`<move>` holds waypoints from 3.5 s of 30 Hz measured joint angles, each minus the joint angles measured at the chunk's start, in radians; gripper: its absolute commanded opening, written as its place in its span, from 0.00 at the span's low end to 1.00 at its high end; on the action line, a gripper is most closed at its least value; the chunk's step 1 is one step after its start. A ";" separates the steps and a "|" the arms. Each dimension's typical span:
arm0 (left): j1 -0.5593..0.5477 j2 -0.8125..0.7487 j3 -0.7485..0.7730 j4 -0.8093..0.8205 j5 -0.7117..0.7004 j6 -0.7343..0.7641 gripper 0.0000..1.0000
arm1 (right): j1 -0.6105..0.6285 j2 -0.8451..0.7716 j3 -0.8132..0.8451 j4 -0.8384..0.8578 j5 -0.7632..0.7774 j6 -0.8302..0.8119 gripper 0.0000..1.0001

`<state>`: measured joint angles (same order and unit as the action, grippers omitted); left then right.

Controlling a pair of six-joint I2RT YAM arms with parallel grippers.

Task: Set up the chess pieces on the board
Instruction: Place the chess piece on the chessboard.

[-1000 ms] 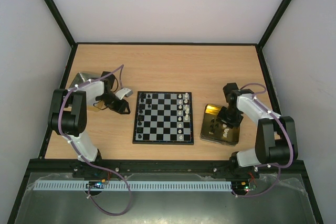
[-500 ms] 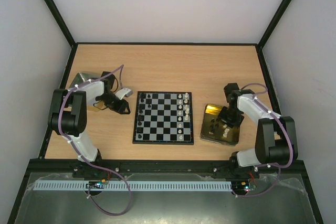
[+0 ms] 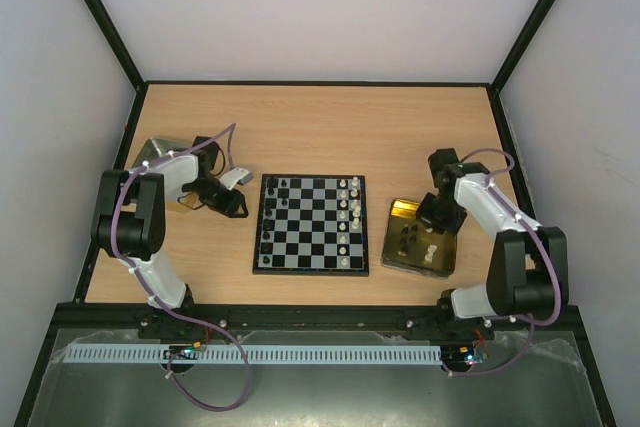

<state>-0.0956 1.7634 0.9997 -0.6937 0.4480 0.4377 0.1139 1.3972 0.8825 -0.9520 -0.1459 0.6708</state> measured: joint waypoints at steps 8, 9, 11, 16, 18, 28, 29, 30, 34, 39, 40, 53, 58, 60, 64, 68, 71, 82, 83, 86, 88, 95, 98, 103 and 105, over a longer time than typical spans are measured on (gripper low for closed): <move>0.000 0.000 0.000 0.000 0.001 0.000 0.39 | 0.261 -0.048 0.190 -0.129 -0.019 0.057 0.03; 0.000 0.000 0.000 0.000 0.001 0.000 0.39 | 0.307 -0.045 0.216 -0.139 -0.026 0.068 0.03; 0.000 0.000 0.000 0.000 0.001 0.000 0.39 | 0.389 -0.030 0.259 -0.151 -0.044 0.086 0.04; 0.000 0.000 0.000 0.000 0.001 0.000 0.39 | 0.542 0.067 0.288 -0.159 -0.072 0.097 0.04; 0.000 0.000 0.000 0.000 0.001 0.000 0.39 | 0.573 0.111 0.287 -0.153 -0.088 0.098 0.04; 0.000 0.000 0.000 0.000 0.001 0.000 0.39 | 0.582 0.214 0.282 -0.089 -0.126 0.097 0.04; 0.000 0.000 0.000 0.000 0.001 0.000 0.39 | 0.582 0.224 0.282 -0.084 -0.128 0.096 0.04; 0.000 0.000 0.000 0.000 0.001 0.000 0.39 | 0.582 0.235 0.282 -0.080 -0.130 0.095 0.04; 0.000 0.000 0.000 0.000 0.001 0.000 0.39 | 0.582 0.273 0.282 -0.060 -0.135 0.086 0.05; 0.000 0.000 0.000 0.000 0.001 0.000 0.39 | 0.582 0.296 0.282 -0.045 -0.141 0.074 0.06; 0.000 0.000 0.000 0.000 0.001 0.000 0.39 | 0.582 0.296 0.282 -0.042 -0.142 0.073 0.06; 0.000 0.000 0.000 0.000 0.001 0.000 0.39 | 0.582 0.308 0.281 -0.027 -0.156 0.065 0.14; 0.000 0.000 0.000 0.000 0.001 0.000 0.39 | 0.582 0.312 0.279 -0.020 -0.163 0.062 0.15; 0.000 0.000 -0.001 0.001 0.001 0.000 0.39 | 0.582 0.312 0.278 -0.015 -0.164 0.061 0.15; 0.000 0.000 -0.002 0.003 0.001 0.000 0.39 | 0.582 0.313 0.272 -0.007 -0.170 0.058 0.15; 0.000 0.000 -0.002 0.003 0.001 0.000 0.39 | 0.582 0.313 0.268 -0.006 -0.171 0.055 0.14; 0.000 0.000 -0.002 0.003 0.002 0.000 0.39 | 0.582 0.313 0.266 -0.005 -0.173 0.053 0.10; 0.000 0.000 -0.004 0.005 0.004 0.000 0.39 | 0.582 0.315 0.263 -0.003 -0.180 0.051 0.09; 0.000 0.000 -0.004 0.007 0.006 0.000 0.39 | 0.582 0.315 0.262 -0.003 -0.182 0.051 0.08; 0.000 0.000 -0.006 0.013 0.012 0.000 0.39 | 0.582 0.315 0.262 -0.003 -0.185 0.051 0.08; 0.000 0.000 -0.006 0.013 0.012 0.000 0.39 | 0.582 0.314 0.262 -0.003 -0.188 0.051 0.08; 0.000 0.000 -0.006 0.014 0.013 0.000 0.39 | 0.582 0.314 0.262 -0.003 -0.191 0.050 0.08; 0.000 0.000 -0.006 0.014 0.013 0.000 0.39 | 0.582 0.314 0.261 -0.003 -0.192 0.050 0.08; 0.000 0.000 -0.006 0.014 0.013 0.000 0.39 | 0.582 0.313 0.258 -0.003 -0.194 0.050 0.08; 0.000 0.000 -0.006 0.014 0.013 0.000 0.39 | 0.582 0.311 0.255 -0.004 -0.193 0.049 0.08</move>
<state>-0.0952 1.7634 0.9936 -0.6800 0.4606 0.4377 0.6960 1.7077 1.1378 -0.9558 -0.3393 0.7197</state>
